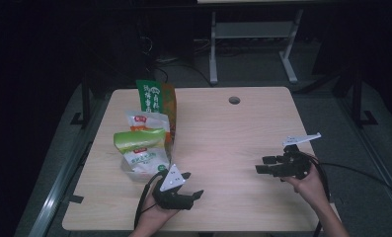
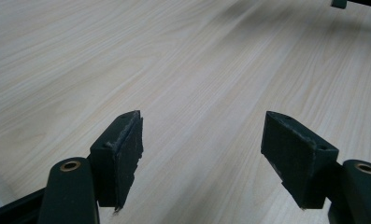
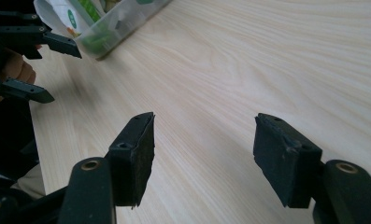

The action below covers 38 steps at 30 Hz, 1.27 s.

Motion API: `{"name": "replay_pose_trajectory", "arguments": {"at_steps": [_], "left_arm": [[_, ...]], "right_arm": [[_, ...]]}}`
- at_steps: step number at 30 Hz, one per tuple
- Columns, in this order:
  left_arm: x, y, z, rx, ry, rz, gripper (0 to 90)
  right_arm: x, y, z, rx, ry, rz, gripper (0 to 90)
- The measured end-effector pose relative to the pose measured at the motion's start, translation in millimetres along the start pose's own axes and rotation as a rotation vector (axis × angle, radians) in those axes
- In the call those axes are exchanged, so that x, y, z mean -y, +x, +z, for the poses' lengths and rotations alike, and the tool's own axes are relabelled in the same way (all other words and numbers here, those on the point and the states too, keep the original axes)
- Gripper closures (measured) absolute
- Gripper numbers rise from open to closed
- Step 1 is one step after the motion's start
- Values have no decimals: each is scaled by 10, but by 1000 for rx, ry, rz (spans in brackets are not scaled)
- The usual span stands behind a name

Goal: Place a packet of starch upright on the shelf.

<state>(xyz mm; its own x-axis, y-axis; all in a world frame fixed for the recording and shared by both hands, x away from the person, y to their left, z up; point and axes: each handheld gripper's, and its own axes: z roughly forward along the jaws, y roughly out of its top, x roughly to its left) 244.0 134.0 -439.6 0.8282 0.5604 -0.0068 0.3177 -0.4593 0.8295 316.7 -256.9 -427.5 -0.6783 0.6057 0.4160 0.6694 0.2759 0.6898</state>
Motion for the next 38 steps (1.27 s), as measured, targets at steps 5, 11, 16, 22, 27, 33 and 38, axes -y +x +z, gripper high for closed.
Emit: {"name": "replay_pose_trajectory", "arguments": {"at_steps": [5, 11, 16, 22, 27, 33, 38], "left_arm": [[5, 0, -2, -2, 2, 0, 285], [8, -6, -4, 1, 2, 1, 285], [15, 1, -4, -5, 2, 1, 282], [21, -1, -5, -4, 3, 2, 281], [22, -8, -5, 0, 3, 1, 280], [23, -35, -18, 7, -6, 11, 280], [35, -31, -41, 10, -11, 11, 280]], "right_arm": [[119, -49, -71, 13, -4, 28, 377], [233, -62, -153, 24, -12, 37, 376], [326, -49, -214, 27, -20, 38, 375], [418, -14, -274, 30, -25, 43, 375], [493, 18, -312, 30, -39, 46, 374], [579, 70, -330, 27, -54, 34, 371], [640, 115, -343, 24, -74, 28, 371]]}}
